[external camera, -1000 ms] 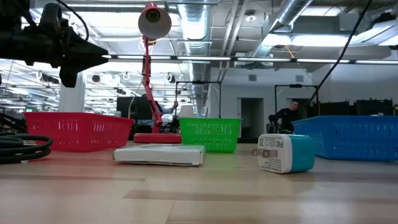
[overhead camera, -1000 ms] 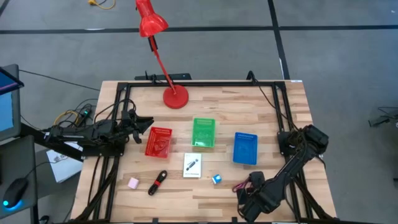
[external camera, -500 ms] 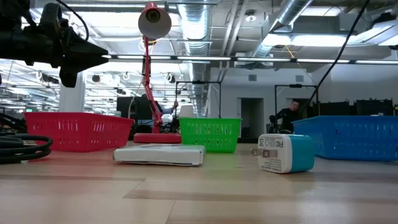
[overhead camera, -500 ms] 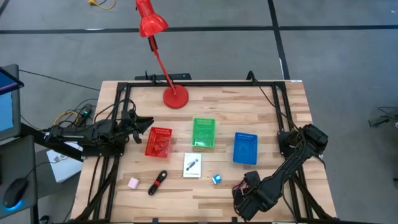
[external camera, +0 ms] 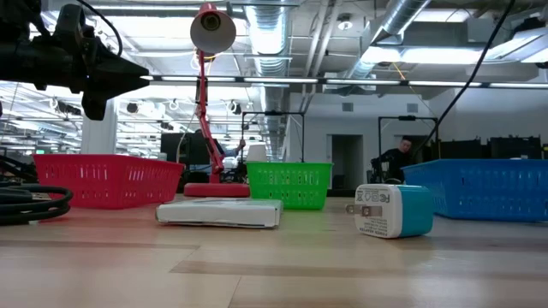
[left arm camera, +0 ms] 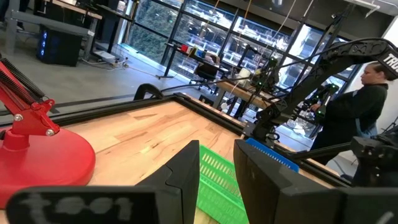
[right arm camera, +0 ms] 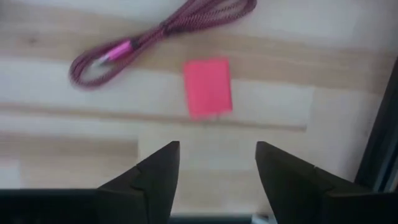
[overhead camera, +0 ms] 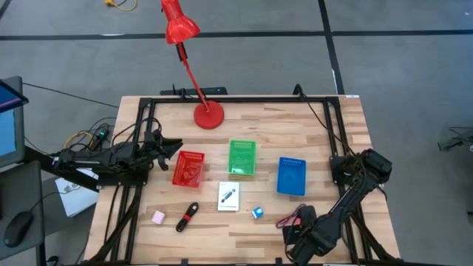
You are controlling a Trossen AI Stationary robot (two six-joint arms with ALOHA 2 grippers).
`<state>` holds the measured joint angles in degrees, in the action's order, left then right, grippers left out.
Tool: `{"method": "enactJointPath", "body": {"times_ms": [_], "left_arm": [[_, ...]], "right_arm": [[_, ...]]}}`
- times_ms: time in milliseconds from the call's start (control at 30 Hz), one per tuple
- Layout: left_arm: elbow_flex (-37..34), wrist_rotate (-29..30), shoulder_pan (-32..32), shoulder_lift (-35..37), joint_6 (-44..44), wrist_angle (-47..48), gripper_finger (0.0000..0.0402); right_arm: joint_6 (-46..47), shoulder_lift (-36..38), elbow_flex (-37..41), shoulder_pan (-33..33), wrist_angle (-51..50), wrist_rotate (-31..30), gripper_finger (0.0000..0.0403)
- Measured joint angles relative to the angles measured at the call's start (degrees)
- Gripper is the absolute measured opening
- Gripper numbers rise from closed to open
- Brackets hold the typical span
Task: Pick and place items into bin
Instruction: Put the pink charger adapter into the blue bin
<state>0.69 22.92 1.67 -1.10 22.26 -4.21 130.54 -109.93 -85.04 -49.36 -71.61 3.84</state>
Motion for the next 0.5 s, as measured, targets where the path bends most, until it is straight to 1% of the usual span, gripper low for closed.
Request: {"method": "enactJointPath", "body": {"times_ms": [133,233,500], "left_arm": [[0.0,0.0,0.0,0.0,0.0,0.0,0.0087],[0.0,0.0,0.0,0.0,0.0,0.0,0.0087],[0.0,0.0,0.0,0.0,0.0,0.0,0.0087]], "right_arm": [[-0.1,0.0,4.5,0.7,4.5,0.1,0.0212],[0.0,0.0,6.5,0.7,7.4,0.5,0.0213],[-0.3,0.0,8.5,1.5,7.7,0.3,0.0213]]}}
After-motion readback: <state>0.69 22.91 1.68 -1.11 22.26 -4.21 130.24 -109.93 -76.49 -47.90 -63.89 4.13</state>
